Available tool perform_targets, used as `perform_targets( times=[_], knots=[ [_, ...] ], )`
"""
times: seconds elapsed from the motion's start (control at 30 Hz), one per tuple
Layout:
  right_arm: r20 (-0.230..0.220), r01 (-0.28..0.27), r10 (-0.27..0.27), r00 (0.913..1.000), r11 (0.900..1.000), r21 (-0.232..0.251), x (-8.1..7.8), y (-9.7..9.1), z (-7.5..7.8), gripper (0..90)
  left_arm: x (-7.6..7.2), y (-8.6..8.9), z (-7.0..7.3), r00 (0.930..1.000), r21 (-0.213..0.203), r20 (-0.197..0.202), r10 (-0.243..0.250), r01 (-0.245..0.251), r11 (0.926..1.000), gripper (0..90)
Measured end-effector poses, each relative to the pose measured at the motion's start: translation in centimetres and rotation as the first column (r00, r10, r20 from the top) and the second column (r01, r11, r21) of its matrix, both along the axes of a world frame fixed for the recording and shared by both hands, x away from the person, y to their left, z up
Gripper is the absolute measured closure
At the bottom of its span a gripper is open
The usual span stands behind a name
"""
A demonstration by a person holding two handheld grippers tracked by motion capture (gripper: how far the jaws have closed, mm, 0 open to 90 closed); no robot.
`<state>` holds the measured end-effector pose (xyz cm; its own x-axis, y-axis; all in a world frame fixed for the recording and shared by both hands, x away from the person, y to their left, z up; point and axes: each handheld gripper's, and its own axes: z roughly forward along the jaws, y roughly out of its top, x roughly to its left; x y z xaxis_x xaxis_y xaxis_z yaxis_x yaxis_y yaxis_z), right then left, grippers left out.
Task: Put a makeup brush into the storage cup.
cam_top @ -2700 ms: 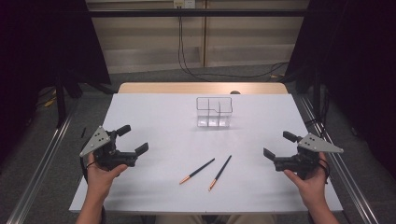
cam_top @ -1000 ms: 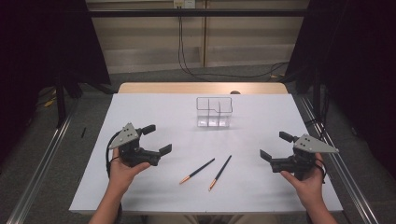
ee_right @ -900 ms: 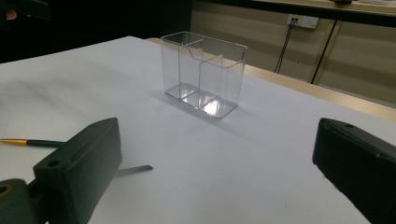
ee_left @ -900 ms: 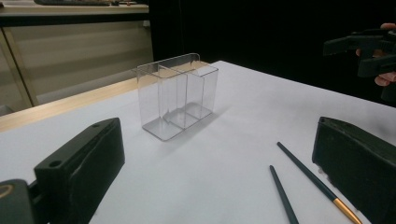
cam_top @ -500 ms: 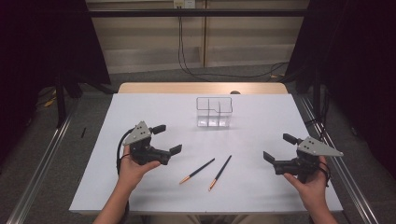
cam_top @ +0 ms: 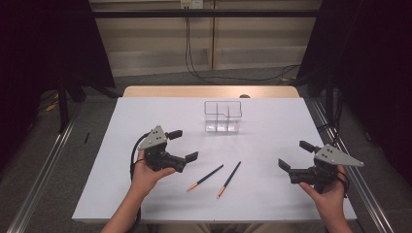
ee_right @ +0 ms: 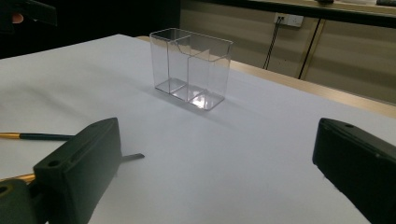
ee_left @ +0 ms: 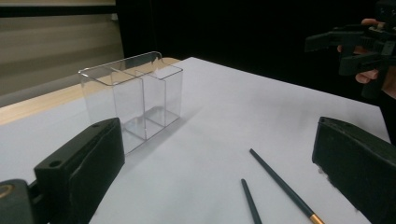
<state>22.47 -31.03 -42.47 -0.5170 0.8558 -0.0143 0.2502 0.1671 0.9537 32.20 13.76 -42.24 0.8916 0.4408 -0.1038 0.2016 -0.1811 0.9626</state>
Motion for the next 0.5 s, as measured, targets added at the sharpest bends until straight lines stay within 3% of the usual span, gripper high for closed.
perform_targets(
  times=[0.37, 0.5],
  knots=[
    [0.002, 0.005, -0.005, 1.0000, 1.0000, -0.003, -0.2, -0.1, 0.0, 0.8, -0.1, -1.2, -0.3, 0.9994, -0.001, -0.014, -0.033, 0.033, 0.9995, 2.3],
    [0.004, 0.006, -0.006, 1.0000, 1.0000, -0.003, -0.2, -0.2, 0.1, 0.7, 0.0, -1.5, -0.4, 0.9983, 0.017, -0.027, -0.051, 0.052, 0.9985, 2.3]
  ],
)
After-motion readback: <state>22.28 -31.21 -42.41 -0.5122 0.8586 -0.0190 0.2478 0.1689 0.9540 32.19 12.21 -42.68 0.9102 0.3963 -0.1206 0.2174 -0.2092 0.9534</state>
